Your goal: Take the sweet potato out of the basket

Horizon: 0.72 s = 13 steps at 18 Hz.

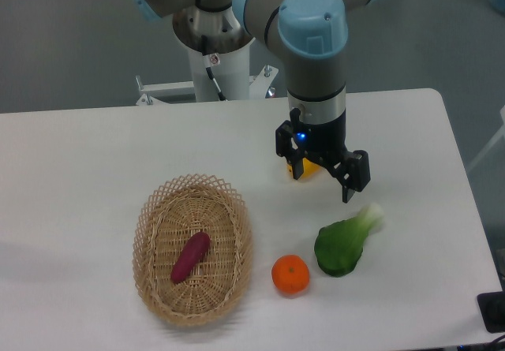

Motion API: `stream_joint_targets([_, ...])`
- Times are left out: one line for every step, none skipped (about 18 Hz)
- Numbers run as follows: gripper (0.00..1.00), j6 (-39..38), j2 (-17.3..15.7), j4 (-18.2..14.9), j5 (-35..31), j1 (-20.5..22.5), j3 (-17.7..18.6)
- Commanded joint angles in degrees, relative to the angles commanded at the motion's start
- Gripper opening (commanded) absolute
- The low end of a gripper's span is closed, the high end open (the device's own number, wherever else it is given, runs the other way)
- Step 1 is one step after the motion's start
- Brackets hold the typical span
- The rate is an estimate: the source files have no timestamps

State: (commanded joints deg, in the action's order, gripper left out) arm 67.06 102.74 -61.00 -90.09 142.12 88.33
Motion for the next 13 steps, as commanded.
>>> stream_joint_targets([1.00, 0.0, 0.0, 0.0, -0.2, 0.0, 0.1])
stream_joint_targets([1.00, -0.1, 0.0, -0.1, -0.1, 0.0, 0.0])
stream_joint_targets([1.00, 0.0, -0.1, -0.3, -0.1, 0.0, -0.1])
stream_joint_targets([1.00, 0.0, -0.1, -0.4, 0.3, 0.0, 0.0])
stream_joint_targets([1.00, -0.1, -0.2, -0.4, 0.5, 0.0, 0.1])
stream_joint_targets([1.00, -0.3, -0.3, -0.4, 0.4, -0.1, 0.1])
stream_joint_targets([1.00, -0.4, -0.4, -0.3, 0.4, -0.1, 0.6])
stream_joint_targets([1.00, -0.2, -0.5, 0.1, 0.7, 0.0, 1.7])
stream_joint_targets([1.00, -0.1, -1.0, 0.2, 1.0, -0.1, 2.6])
stream_joint_targets([1.00, -0.1, -1.2, 0.2, 1.1, -0.1, 3.2])
stream_joint_targets([1.00, -0.3, -1.4, 0.5, 1.1, -0.1, 4.3])
stream_joint_targets([1.00, -1.0, -1.6, 1.3, 1.6, -0.3, 4.9])
stream_joint_targets([1.00, -2.8, -2.2, 2.1, 1.9, -0.9, 5.9])
